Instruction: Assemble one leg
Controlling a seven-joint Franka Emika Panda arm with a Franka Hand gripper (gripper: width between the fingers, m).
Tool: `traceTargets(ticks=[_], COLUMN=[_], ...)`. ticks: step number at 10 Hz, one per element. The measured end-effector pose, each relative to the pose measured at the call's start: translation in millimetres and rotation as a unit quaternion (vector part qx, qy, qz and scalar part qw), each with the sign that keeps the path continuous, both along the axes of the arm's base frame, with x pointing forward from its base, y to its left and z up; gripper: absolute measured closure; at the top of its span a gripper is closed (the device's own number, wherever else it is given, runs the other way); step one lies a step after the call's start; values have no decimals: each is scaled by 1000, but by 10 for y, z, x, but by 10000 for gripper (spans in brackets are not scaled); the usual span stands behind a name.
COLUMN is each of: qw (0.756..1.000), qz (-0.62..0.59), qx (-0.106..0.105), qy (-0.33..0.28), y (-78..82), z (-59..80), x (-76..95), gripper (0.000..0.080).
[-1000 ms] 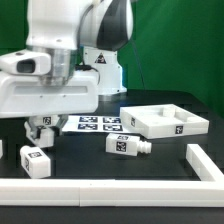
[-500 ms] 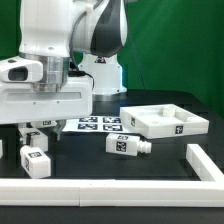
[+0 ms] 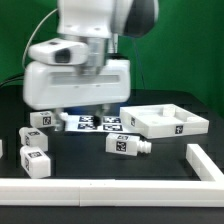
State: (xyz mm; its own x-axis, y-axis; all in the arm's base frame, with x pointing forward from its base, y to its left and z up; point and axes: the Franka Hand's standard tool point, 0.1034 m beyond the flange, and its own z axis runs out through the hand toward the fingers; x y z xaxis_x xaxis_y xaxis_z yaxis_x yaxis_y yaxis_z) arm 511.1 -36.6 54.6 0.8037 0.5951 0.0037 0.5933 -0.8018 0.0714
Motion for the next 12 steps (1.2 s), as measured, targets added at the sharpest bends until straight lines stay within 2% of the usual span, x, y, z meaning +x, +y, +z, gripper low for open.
traceTargets(ticks=[1,3,5,7,8,12], qw=[1000,1000,1000,995,993,991], qz=[9,7,16,96,115,134], qx=[1,1,-1,-6,-6,-6], qy=[-5,-5,-6,-8,-5,-2], y=[96,65,111,479,563,585], z=[-5,-8,-5,-3,-20,-93], x=[16,13,15,-33,-49,-78], gripper=[151,150,150,150,150,150])
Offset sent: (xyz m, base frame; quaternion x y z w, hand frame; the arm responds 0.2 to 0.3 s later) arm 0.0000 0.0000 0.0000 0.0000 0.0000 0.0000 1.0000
